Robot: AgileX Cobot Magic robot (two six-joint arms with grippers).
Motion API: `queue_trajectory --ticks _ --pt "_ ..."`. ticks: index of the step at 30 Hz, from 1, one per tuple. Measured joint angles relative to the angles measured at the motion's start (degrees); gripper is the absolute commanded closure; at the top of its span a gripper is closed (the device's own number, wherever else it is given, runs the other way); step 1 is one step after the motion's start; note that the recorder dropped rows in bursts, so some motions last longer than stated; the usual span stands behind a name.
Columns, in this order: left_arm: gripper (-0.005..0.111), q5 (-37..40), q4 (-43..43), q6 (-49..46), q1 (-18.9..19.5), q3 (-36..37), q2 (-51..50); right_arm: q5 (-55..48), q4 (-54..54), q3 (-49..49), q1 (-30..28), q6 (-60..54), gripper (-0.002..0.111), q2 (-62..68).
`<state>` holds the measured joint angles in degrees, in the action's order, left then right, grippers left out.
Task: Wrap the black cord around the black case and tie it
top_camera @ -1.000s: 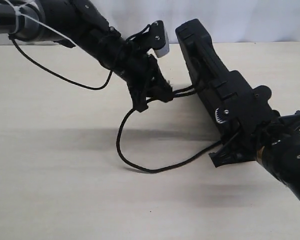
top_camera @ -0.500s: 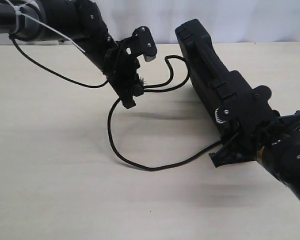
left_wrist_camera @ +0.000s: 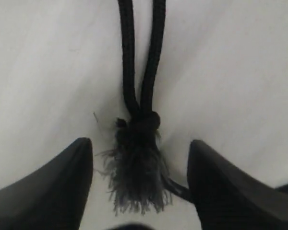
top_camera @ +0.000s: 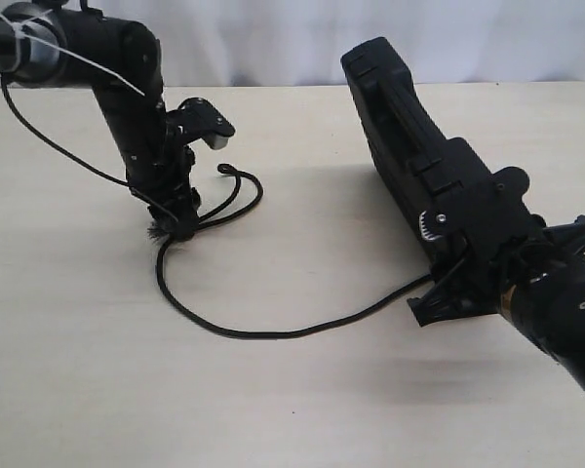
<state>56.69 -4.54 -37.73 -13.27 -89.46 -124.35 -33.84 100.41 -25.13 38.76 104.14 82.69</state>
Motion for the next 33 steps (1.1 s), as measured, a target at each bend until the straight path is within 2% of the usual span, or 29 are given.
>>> queue_trajectory --ticks 1,4,6,7,11,14,18,19,20,21,22,23,24,25,26,27,29,33 --pt "0.049 -0.45 1.15 0.00 0.00 0.00 -0.15 0.00 0.00 0.00 0.00 0.00 0.104 0.00" --pt "0.049 -11.63 1.42 2.44 0.45 -1.34 -0.25 0.04 0.00 0.00 0.00 0.00 0.104 0.00" --pt "0.049 -20.59 -8.02 7.16 1.68 -1.34 -0.27 0.04 0.00 0.00 0.00 0.00 0.104 0.00" --pt "0.049 -22.68 -17.38 9.51 3.30 -1.55 -0.72 0.04 0.00 0.00 0.00 0.00 0.104 0.00" --pt "0.049 -18.03 -30.39 12.71 4.52 -6.02 -4.71 0.18 0.24 0.00 0.00 0.24 0.104 0.00" --pt "0.049 -15.51 -23.12 25.91 4.62 -8.82 -8.34 0.27 0.24 0.00 0.00 0.35 0.104 0.00" --pt "0.049 -15.32 -26.65 25.98 4.52 -8.91 -9.15 0.27 0.24 0.00 0.00 0.35 0.104 0.00" --pt "0.051 -16.58 -28.57 25.87 4.52 -9.09 -9.58 0.27 0.24 0.00 0.00 0.35 0.104 0.00" --pt "0.064 -17.36 -30.01 25.30 4.52 -9.26 -10.19 0.27 0.24 0.00 0.00 0.35 0.104 0.00" --pt "0.085 -18.43 -32.32 21.65 4.52 -9.26 -11.22 0.27 0.24 0.00 0.00 0.35 0.104 0.00" --pt "0.101 -18.94 -36.87 11.36 4.52 -9.26 -11.99 0.39 0.24 0.00 0.00 0.35 0.104 0.00" --pt "0.107 -18.38 -42.01 0.53 4.52 -9.26 -11.97 0.39 0.24 0.00 0.00 0.35 0.104 0.00" --pt "0.107 -17.54 -46.31 -10.56 4.40 -9.26 -11.97 0.49 0.24 0.00 0.00 0.35 0.104 0.00" --pt "0.107 -16.91 -47.40 -16.03 4.12 -9.26 -11.97 0.49 0.24 0.00 0.00 0.35 0.104 0.00" --pt "0.107 -16.23 -47.69 -21.75 3.76 -9.26 -11.97 0.49 0.24 0.00 0.00 0.35 0.104 0.00" --pt "0.107 -14.22 -47.66 -33.01 3.00 -9.26 -11.97 0.49 0.24 0.00 0.00 0.35 0.104 0.00" --pt "0.107 -10.07 -46.85 -48.18 1.50 -9.26 -11.97 0.49 0.24 0.00 0.00 0.35 0.104 0.00" --pt "0.107 -8.47 -46.61 -52.25 0.65 -9.26 -11.97 0.60 0.24 0.00 0.00 0.35 0.104 0.00"
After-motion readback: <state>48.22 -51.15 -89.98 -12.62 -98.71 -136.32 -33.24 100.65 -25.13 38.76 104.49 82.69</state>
